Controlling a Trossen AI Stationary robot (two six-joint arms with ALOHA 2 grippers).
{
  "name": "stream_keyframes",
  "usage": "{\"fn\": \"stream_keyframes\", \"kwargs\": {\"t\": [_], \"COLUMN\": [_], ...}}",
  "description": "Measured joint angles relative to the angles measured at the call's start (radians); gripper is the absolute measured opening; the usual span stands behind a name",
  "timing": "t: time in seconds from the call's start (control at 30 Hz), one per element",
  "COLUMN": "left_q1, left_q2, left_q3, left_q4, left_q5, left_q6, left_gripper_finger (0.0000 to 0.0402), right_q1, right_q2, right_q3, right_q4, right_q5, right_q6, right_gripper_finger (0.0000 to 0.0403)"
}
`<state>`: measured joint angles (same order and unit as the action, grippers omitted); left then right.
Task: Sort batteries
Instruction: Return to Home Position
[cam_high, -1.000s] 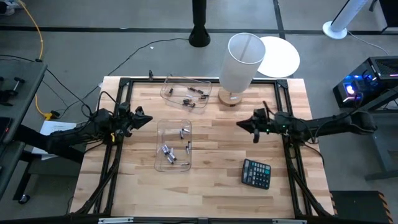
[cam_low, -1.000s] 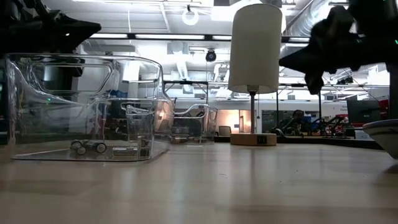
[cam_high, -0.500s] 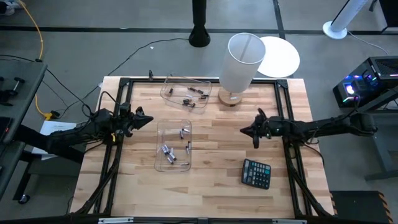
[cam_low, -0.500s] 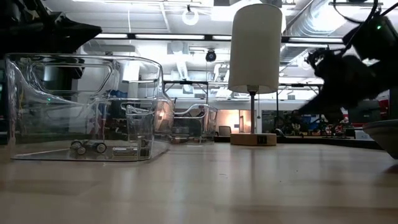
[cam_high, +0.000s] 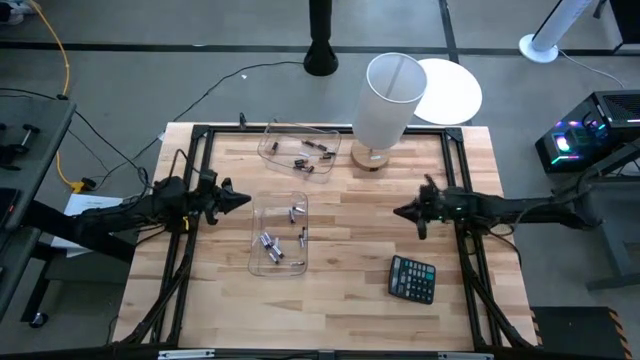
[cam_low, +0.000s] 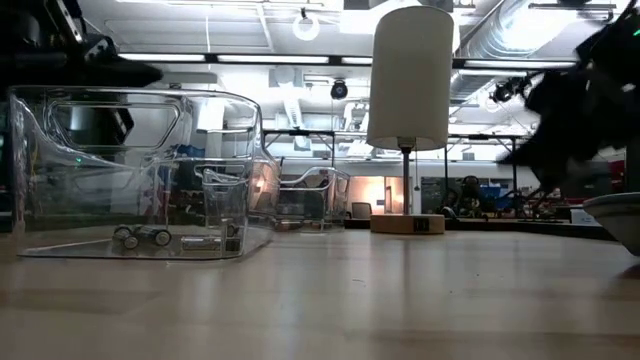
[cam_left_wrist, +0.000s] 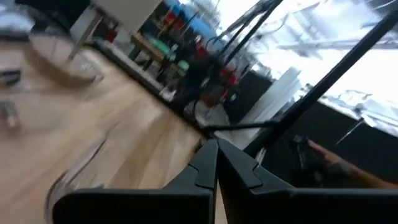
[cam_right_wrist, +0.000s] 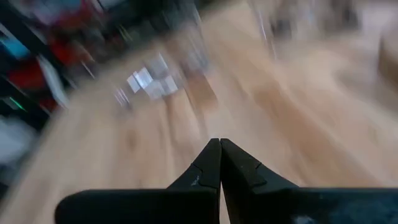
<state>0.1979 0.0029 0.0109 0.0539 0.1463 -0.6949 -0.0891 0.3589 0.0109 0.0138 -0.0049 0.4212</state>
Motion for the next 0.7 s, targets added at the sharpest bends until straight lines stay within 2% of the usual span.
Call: {"fn": "stream_keyframes", "kwargs": {"t": [0.23, 0.37, 0.7], "left_q1": [-0.004, -0.005, -0.004], "left_q2": [0.0, 0.0, 0.001], "left_q3": [0.0, 0.0, 0.0], "left_q4": [-0.024, -0.025, -0.025], "left_q5": [-0.009, -0.015, -0.024], "left_q6": [0.0, 0.0, 0.0], "left_gripper_finger": [0.0001, 0.0001, 0.0001], "right_q1": [-0.004, -0.007, -0.013], "right_q2": [-0.36, -0.359, -0.347], "right_q3": [0.0, -0.001, -0.001], "right_q4": [0.008, 0.129, 0.099], "right_q5": [0.0, 0.005, 0.008], "right_q6": [-0.003, -0.003, -0.003], "right_gripper_finger": [0.0, 0.0, 0.0]}}
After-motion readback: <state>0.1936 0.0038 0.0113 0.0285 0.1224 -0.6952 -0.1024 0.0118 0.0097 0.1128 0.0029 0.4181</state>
